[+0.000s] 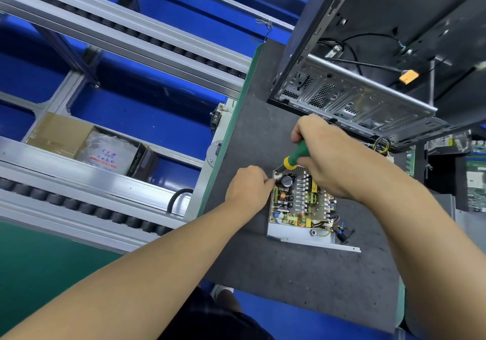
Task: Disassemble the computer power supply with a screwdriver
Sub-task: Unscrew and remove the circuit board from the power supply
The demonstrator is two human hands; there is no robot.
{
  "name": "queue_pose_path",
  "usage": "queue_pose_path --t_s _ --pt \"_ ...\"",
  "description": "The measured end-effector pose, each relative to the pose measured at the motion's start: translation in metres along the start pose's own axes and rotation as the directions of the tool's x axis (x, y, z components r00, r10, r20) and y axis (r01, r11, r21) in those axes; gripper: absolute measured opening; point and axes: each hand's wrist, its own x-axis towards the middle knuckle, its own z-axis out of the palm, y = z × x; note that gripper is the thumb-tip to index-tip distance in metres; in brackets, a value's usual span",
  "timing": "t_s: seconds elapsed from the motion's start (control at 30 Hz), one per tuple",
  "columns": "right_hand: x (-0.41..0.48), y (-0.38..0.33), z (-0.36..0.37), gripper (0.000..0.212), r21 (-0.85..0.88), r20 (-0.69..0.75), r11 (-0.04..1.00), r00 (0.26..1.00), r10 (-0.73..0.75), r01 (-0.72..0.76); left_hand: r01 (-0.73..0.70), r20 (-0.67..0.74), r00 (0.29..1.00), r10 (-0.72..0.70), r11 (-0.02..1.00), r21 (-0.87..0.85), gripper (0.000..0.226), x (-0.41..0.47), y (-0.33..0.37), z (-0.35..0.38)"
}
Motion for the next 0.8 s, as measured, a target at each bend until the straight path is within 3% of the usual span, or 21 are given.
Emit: queue_pose_path --t_s 0.1,0.17,0.27,0.37,0.47,0.53,0.63,0.7,0.8 --pt "0.000 0.003 0.001 0.044 -0.003 0.055 1.000 0.998 0.021 -0.021 -0.045 -0.076 0.996 0.040 0.997 -0.060 0.024 0.000 -0.005 0.005" --pt "0.001 0.004 0.004 0.042 -0.042 0.060 0.999 0.998 -0.007 0.010 -0.179 -0.201 0.970 0.139 0.965 -0.192 0.008 -0.004 -0.007 0.004" --pt "0.002 0.005 0.001 0.038 -0.039 0.058 0.999 0.998 0.023 -0.020 -0.462 -0.306 0.873 0.381 0.847 -0.264 0.026 -0.012 -0.006 -0.005" --pt "0.003 0.004 0.000 0.030 -0.106 0.086 0.994 0.996 -0.025 0.034 -0.590 -0.260 0.802 0.538 0.780 -0.209 0.043 -0.014 0.008 -0.015" --pt "0.001 0.005 0.000 0.024 -0.079 0.085 0.996 0.995 -0.045 0.051 -0.593 -0.209 0.804 0.556 0.772 -0.228 0.021 -0.012 0.024 -0.026" --pt "-0.005 0.005 0.000 0.035 0.005 0.088 1.000 0.996 -0.027 0.027 -0.588 -0.183 0.808 0.559 0.780 -0.213 0.018 -0.012 0.028 -0.031" --pt "-0.012 0.009 -0.002 0.053 0.080 -0.049 0.981 0.982 0.180 -0.176 -0.563 -0.206 0.826 0.525 0.785 -0.257 0.018 -0.010 0.031 -0.033" --pt "-0.016 0.007 -0.005 0.044 -0.006 -0.166 0.960 0.947 0.274 -0.279 -0.526 -0.223 0.849 0.479 0.803 -0.279 0.021 -0.010 0.035 -0.034" --pt "-0.019 0.000 -0.004 0.027 -0.225 -0.182 0.956 0.972 0.148 -0.187 -0.564 -0.230 0.822 0.522 0.803 -0.192 0.020 -0.008 0.041 -0.039"
